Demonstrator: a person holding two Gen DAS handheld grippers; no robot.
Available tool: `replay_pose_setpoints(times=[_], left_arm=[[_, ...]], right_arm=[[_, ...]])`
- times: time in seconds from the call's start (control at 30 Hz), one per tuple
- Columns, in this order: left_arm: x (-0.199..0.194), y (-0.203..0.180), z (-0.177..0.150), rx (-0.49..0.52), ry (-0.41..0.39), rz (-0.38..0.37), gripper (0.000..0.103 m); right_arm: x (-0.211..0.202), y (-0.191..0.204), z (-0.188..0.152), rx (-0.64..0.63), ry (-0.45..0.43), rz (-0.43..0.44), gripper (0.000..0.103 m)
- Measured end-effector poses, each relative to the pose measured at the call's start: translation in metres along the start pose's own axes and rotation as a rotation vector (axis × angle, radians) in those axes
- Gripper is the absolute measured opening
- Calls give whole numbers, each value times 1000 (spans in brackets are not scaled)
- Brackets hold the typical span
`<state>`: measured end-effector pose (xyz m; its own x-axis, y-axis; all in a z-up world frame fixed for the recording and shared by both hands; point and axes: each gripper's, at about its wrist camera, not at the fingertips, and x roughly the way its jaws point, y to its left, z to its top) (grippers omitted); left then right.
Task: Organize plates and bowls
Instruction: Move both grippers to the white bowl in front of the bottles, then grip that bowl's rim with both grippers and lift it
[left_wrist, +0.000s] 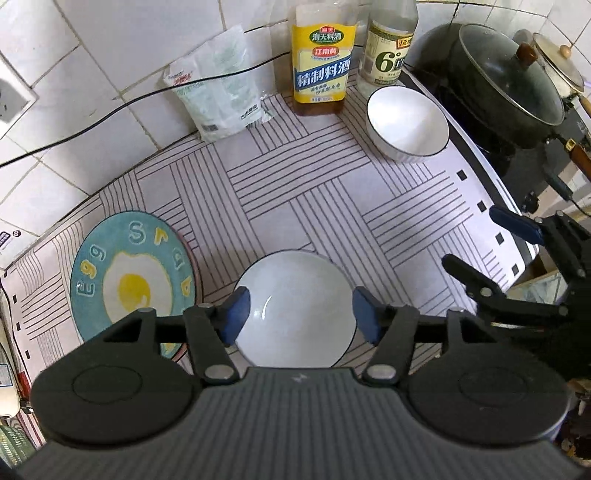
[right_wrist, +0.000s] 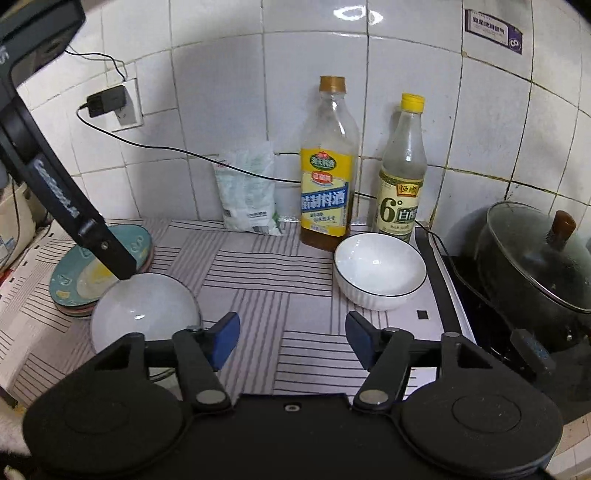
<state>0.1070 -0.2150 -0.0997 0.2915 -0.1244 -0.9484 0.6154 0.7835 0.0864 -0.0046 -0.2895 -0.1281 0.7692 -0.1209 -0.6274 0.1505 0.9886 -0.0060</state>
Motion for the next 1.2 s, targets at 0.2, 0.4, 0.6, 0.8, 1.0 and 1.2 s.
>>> replay_pose_setpoints(times=[0.2,0.4,0.6,0.8,1.0,1.2], left_arm=[[18,-9,17,-12,-2,29,70],[34,-12,36,-18,-33,47,79],[58,-21,61,-35,-51,-6,81],[89,-39,90,-26,-91,-60,81],[125,-49,120,-46,-93,-127,81],[157,-67,132,6,-114,-112,78]], right_arm=[[27,-21,-7,24,-11,-3,76],[54,-34,-5,47,25,-33,90],[77,-40,-5,46,40,-59,92],[111,-61,-10,170,16,-65,92],[138,-73,-12,160,-7,-112,92],[150,-77,-12,164,-35,-146,92]])
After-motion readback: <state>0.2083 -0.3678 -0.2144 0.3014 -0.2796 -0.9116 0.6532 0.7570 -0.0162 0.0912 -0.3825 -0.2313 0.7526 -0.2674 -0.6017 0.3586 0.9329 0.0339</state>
